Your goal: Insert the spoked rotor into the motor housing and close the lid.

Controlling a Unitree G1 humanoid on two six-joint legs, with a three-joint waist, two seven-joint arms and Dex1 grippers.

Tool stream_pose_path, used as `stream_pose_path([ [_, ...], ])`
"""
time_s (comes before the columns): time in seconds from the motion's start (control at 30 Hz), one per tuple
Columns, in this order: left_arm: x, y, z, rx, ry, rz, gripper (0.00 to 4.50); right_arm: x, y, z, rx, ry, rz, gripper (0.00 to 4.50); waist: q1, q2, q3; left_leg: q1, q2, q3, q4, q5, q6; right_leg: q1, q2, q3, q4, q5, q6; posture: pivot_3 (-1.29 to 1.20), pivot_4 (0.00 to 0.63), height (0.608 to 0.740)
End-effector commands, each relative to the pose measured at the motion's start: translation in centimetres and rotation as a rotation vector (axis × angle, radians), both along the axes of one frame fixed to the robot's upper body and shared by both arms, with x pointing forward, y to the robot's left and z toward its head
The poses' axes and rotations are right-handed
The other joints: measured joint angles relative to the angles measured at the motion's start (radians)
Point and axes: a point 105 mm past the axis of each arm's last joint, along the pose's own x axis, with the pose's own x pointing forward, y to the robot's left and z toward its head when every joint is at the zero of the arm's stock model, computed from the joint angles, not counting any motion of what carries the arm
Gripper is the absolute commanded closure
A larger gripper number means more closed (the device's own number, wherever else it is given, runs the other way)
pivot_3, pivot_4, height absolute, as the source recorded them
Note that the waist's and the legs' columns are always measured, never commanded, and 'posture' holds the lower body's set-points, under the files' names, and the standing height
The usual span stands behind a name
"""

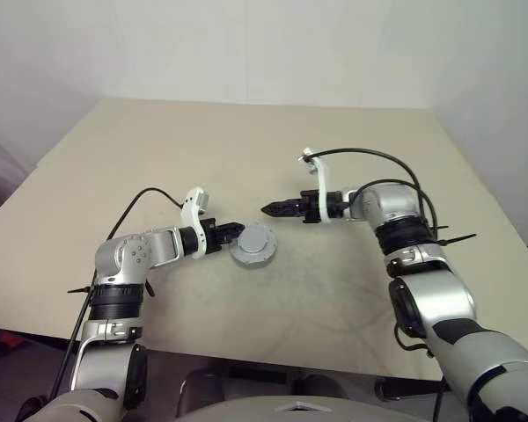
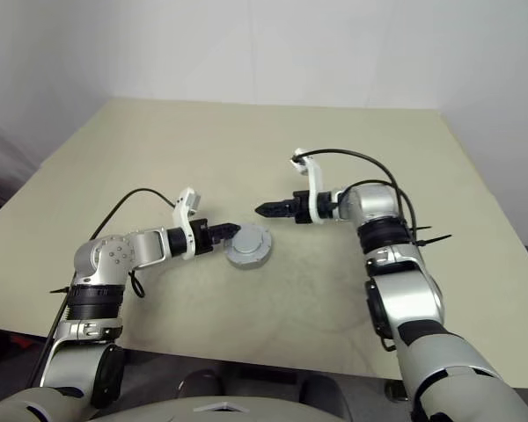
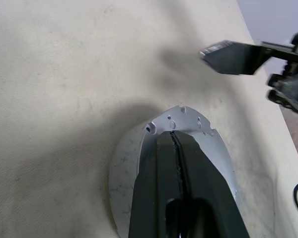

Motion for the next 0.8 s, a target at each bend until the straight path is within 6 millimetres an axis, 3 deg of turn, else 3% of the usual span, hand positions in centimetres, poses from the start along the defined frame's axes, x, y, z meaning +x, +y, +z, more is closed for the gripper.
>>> stream_pose_path([
  [0.03, -1.0, 0.4, -2.5, 0.067, 0.087, -0.003, 4.5, -0.6, -0.4, 2.4, 0.015, 0.002, 0.049, 0.03, 0.001, 0.0, 0.0, 0.0, 0.0, 0.0, 0.001, 0.0, 0.0, 0.0, 0.0, 0.0, 0.001, 0.0, 0.0, 0.0, 0.0, 0.74],
  [0.33, -1.0, 0.7, -2.7, 0.074, 0.082, 0.01, 4.5, -2.0, -2.7, -0.4, -0.01, 0.244, -0.034, 0.03, 0.011, 0.0, 0.0, 0.0, 0.001, 0.0, 0.011, -0.002, 0.0, -0.003, -0.001, 0.001, 0.013, -0.001, -0.002, 0.0, 0.0, 0.74],
  [0.8, -1.1, 1.4, -2.7, 0.095, 0.075, 0.03, 4.5, -3.5, 0.6, -1.8, 0.062, 0.407, -0.029, 0.03, 0.015, 0.001, 0.0, 0.001, 0.002, 0.0, 0.017, -0.003, -0.003, -0.002, -0.002, 0.002, 0.017, -0.003, -0.006, 0.0, 0.0, 0.74],
])
